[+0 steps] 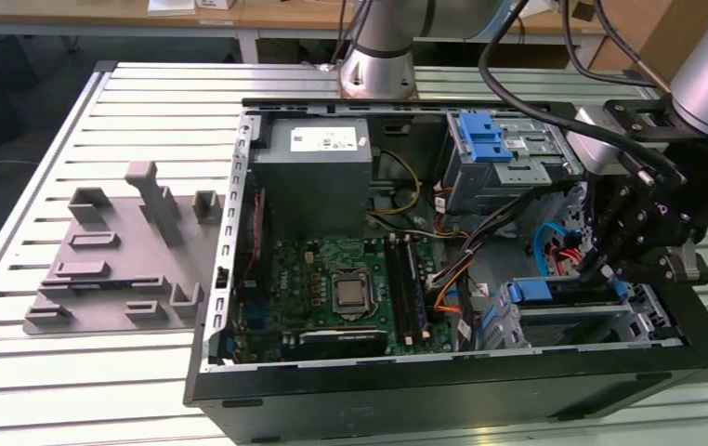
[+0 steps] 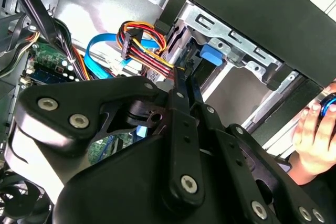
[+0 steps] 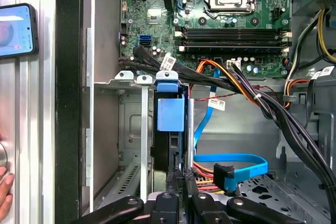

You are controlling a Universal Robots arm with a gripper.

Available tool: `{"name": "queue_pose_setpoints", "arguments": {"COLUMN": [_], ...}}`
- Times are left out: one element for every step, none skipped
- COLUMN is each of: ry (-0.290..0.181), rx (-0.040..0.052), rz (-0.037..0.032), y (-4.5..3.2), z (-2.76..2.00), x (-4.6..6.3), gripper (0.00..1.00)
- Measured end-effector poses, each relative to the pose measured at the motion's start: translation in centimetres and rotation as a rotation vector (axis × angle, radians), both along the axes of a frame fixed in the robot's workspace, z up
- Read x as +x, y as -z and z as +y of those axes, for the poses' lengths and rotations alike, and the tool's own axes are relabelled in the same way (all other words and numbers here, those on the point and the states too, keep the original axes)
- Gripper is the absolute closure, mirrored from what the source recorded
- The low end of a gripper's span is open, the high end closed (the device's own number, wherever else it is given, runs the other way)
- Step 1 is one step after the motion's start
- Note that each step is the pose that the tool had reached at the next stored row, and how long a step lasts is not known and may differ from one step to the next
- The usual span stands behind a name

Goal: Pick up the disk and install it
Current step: 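Insert the first disk wire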

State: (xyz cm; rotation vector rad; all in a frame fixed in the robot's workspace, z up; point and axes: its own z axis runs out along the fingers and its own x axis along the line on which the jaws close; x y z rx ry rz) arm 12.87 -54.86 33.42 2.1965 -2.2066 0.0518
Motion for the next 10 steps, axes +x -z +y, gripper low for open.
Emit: {"name": "queue_pose_setpoints", "arguments": {"ry": [0.000,0.000,0.000,0.000,0.000,0.000,0.000,0.000,0.000,0.000], "rx": [-0.0001,-0.0001,-0.0001,-0.0001,0.0004,0.0006,0.0008,0.0011,0.0013,0.0015], "rz": [0.0000,0.0000,0.0000,0.0000,0.0000,0.0000,0.0000,0.0000,0.0000,0.0000], "y": [-0.01,-0.01,-0.01,-0.01,0.02,0.04,0.05,0.07,0.09,0.10], "z": [0.00,0.00,-0.02,-0.05,-0.09,-0.11,-0.14,-0.16,-0.18,-0.22], "x": [0.00,0.00,0.00,0.00,0.00,0.00,0.00,0.00,0.00,0.00], "gripper": [0.84,0.84,0.84,0.84,0.84,0.84,0.84,0.84,0.84,0.84]}}
